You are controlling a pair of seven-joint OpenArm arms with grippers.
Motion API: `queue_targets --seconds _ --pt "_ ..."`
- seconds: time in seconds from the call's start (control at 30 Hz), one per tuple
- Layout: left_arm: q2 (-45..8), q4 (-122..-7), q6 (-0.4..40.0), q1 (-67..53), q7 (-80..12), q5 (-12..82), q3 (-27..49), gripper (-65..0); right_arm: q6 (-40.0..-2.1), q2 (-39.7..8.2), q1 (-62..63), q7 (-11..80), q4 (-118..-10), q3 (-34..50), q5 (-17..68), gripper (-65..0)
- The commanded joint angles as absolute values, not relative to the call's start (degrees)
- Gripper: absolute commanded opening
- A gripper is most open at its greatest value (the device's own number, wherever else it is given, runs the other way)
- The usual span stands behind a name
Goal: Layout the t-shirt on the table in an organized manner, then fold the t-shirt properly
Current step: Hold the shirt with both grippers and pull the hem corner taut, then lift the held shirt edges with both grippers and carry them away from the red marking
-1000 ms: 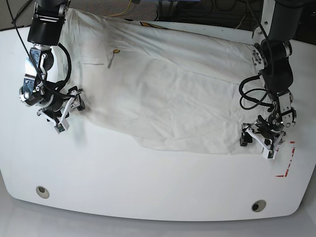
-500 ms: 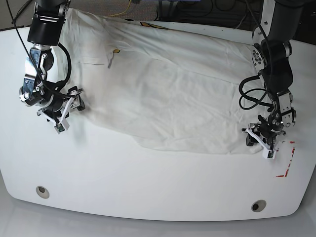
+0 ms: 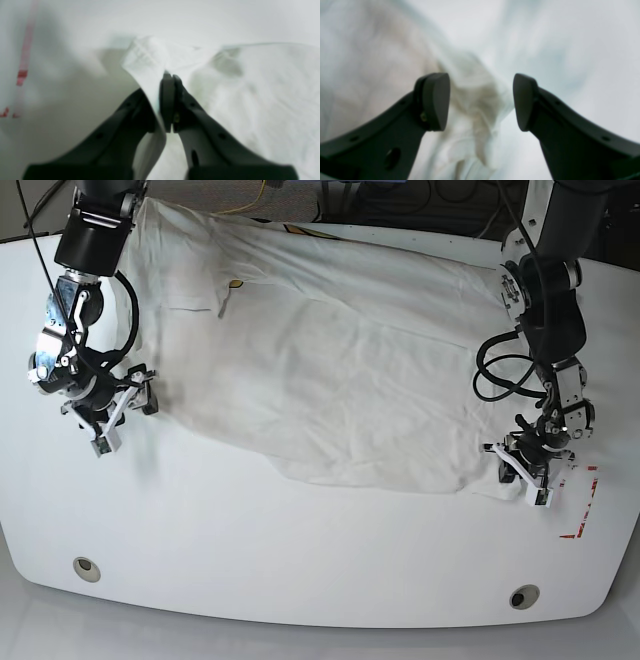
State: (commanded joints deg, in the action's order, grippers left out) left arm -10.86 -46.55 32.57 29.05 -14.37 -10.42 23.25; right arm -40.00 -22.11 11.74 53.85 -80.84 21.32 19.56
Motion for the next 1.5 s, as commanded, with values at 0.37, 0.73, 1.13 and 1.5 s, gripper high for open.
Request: queue_targets --seconds 0.37,0.73,1.13,1.5 --pt "-8.6 -53.5 32.7 25.3 -14.5 -10.5 23.2 -62.8 -40.0 -21.8 17.8 53.1 -67.9 22.6 19.9 -26.6" --pt "-7.3 -61.5 32.8 21.1 -14.5 -10.5 23.2 -62.8 -40.0 -21.1 18.4 52.6 -61.6 27.7 19.9 -26.6" --pt "-7.3 -69.4 32.8 16.8 -14.6 -10.5 23.2 -62.8 -40.0 -20.0 15.0 54.5 -66.9 27.6 20.0 -32.9" --pt "-7.3 -75.7 32.8 14.3 -14.6 -10.5 23.2 -62.8 -40.0 -19.4 15.0 55.3 -67.3 27.5 20.0 -63.5"
